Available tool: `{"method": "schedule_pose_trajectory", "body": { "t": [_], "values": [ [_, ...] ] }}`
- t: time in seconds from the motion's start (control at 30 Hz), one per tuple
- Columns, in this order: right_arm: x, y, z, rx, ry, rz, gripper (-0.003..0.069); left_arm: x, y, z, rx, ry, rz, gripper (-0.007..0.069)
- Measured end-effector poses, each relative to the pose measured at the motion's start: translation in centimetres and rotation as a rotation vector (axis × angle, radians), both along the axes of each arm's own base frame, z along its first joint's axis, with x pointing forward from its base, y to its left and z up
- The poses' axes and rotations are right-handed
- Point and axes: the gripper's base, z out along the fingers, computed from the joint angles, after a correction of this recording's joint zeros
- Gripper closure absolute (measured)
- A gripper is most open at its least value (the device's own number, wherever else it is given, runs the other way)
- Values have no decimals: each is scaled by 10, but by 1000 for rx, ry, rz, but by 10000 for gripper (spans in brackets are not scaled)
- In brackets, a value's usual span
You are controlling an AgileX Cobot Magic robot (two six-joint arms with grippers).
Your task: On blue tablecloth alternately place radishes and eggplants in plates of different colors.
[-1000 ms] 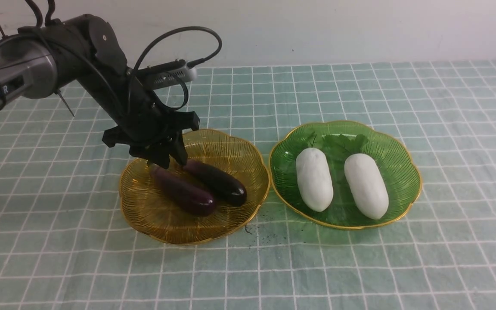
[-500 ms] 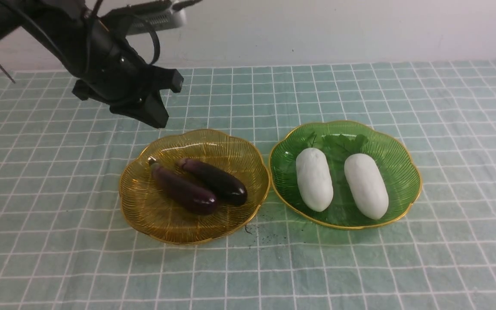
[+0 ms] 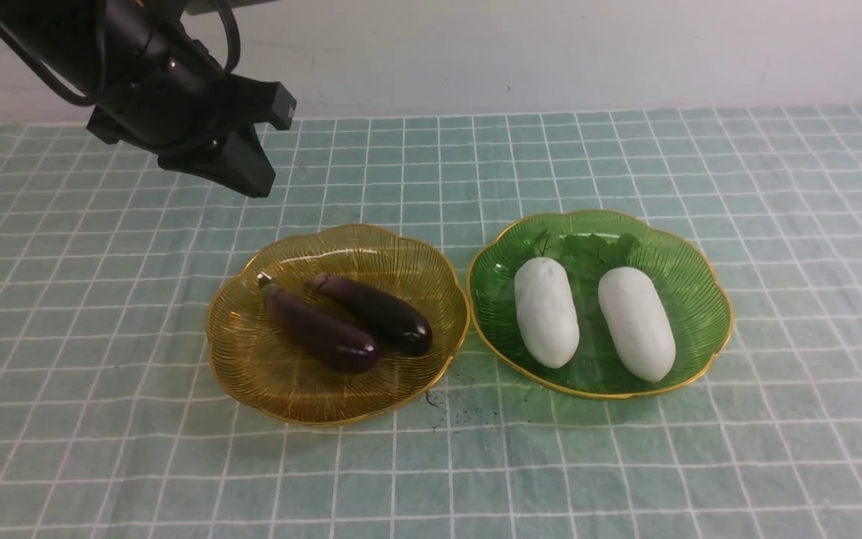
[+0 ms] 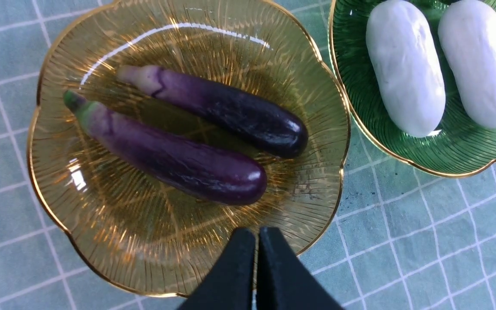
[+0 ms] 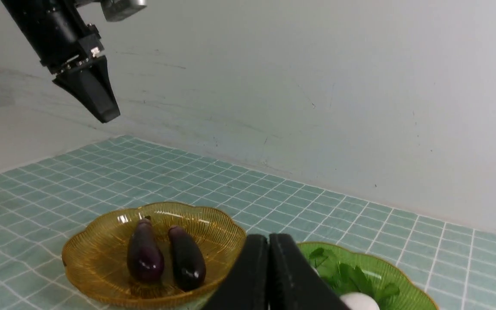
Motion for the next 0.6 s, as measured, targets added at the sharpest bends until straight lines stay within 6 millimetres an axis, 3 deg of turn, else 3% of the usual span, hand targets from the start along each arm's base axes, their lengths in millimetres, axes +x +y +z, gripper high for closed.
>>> {"method": "schedule_pose_trajectory", "body": {
  "t": [0.3,0.4,0.6],
  "values": [
    [-5,-23,-79,-4,145,-292,674,0,0,0,14,-13,-32,632],
    [-8,-29,-94,-8,189,-377,674,0,0,0,31,-29,-71,632],
    [-10,-35,-99,-7,244,-484,674,0,0,0,36,-34,-86,632]
  ]
}}
